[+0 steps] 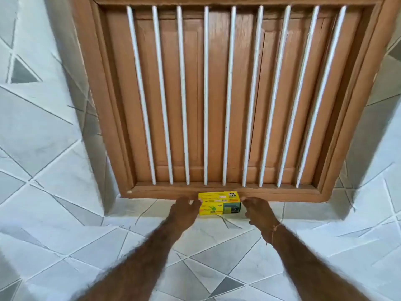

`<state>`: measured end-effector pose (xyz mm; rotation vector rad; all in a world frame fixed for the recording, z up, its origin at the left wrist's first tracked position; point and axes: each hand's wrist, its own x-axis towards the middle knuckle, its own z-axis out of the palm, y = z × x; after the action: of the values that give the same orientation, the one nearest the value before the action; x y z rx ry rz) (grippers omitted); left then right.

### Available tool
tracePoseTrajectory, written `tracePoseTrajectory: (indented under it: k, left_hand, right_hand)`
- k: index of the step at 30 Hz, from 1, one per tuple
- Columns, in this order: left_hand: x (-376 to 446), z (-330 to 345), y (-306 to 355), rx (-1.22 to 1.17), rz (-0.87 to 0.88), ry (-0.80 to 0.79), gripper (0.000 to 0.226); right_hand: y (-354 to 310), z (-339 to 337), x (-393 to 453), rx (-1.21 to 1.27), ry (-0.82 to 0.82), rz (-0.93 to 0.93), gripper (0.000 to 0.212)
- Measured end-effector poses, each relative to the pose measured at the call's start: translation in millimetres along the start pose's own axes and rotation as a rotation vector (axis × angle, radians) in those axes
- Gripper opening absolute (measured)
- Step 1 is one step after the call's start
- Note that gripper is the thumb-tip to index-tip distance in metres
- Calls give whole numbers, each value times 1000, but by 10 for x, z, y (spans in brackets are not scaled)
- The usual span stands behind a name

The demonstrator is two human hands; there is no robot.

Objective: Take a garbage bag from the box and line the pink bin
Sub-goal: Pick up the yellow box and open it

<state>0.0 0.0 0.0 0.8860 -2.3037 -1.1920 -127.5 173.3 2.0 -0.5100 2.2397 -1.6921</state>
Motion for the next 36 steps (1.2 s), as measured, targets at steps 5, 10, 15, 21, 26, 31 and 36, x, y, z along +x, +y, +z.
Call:
tracePoseTrajectory:
  k: [5,10,15,21,26,31,36]
  left_hand:
    - [142,333,107,81,-45,100,32]
    - [48,348,177,-362,-113,370,19]
    - [-83,133,90,-619,-93,304,17]
    - [-371,-139,108,-636,-51,247,21]
    - [-541,-630,192,-601,57,240,22]
    - [-646,-958,473,-175,453,106,31]
    - [-829,-1092,809,206,770,-14,36]
  right_hand:
    - [193,108,416,-63,-66,-52,26]
    - [147,206,354,272,13,-3,20]
    - [58,334,82,773,-54,39,10]
    - [-54,665,-336,901,205,54,24]
    - [-97,747,-521,977,107,370,20]
    - [-102,966,-749,1003,139,461,27]
    - [-169,954,-973,1442,-89,440,43]
